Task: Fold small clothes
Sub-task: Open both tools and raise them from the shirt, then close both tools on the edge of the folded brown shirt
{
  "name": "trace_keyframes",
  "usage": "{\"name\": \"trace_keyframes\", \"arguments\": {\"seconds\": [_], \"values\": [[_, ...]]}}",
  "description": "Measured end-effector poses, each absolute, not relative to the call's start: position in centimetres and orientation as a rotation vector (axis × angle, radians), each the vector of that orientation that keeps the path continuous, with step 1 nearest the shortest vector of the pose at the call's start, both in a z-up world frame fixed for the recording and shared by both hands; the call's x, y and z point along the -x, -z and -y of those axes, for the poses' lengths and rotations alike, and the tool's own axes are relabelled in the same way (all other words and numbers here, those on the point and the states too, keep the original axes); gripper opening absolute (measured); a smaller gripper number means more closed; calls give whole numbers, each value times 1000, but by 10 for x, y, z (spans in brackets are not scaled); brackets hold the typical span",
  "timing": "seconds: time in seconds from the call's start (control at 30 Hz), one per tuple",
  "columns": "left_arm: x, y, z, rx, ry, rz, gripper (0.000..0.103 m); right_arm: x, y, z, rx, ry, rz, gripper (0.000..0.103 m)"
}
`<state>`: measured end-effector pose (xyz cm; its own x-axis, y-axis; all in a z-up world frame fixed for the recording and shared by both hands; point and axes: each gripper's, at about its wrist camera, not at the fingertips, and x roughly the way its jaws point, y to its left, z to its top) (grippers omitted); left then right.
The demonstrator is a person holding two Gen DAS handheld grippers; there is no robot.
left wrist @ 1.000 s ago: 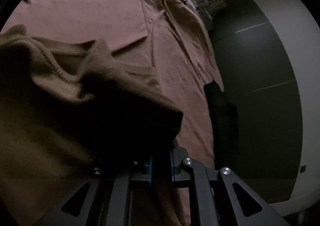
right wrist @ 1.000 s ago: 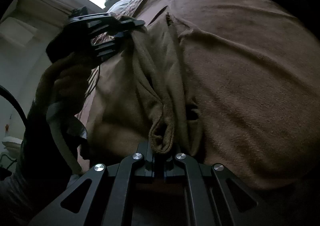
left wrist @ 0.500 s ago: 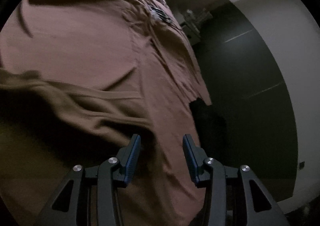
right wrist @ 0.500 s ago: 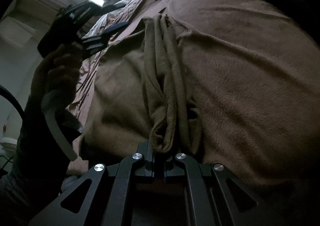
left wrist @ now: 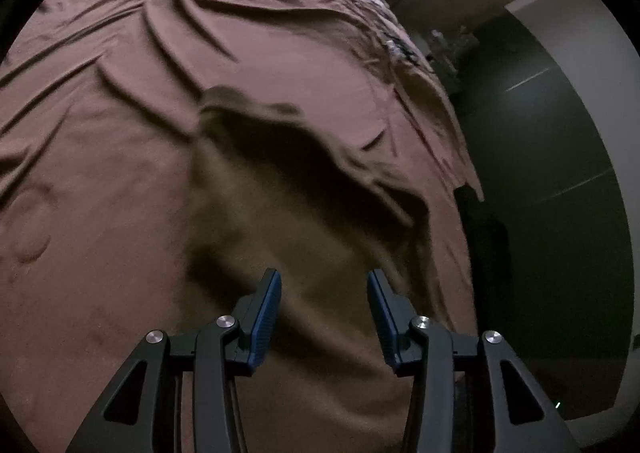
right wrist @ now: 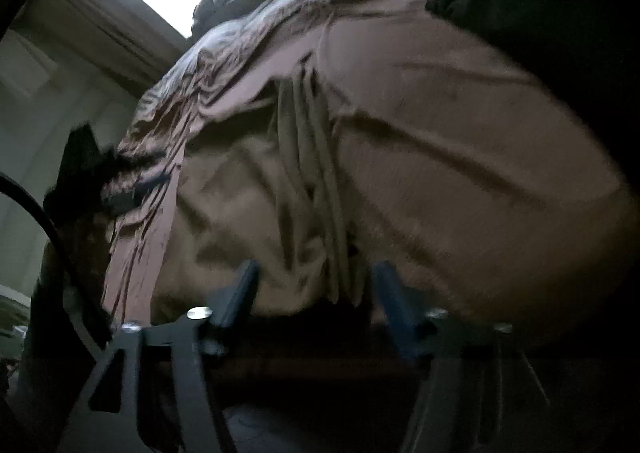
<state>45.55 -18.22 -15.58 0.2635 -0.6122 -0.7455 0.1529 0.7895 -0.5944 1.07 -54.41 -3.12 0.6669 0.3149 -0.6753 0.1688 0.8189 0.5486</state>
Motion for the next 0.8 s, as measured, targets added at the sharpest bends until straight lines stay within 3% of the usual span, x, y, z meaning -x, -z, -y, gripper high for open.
{"name": "trace_keyframes", "arguments": {"seconds": [0.7,0.8], "values": [[-356,203,143,461,444,-1338,46,-67,39,521,-448,-135,-972,61],[-346,212,141,490,445,-1358,39,-71,45,520,-448,-107,-985,57]]}}
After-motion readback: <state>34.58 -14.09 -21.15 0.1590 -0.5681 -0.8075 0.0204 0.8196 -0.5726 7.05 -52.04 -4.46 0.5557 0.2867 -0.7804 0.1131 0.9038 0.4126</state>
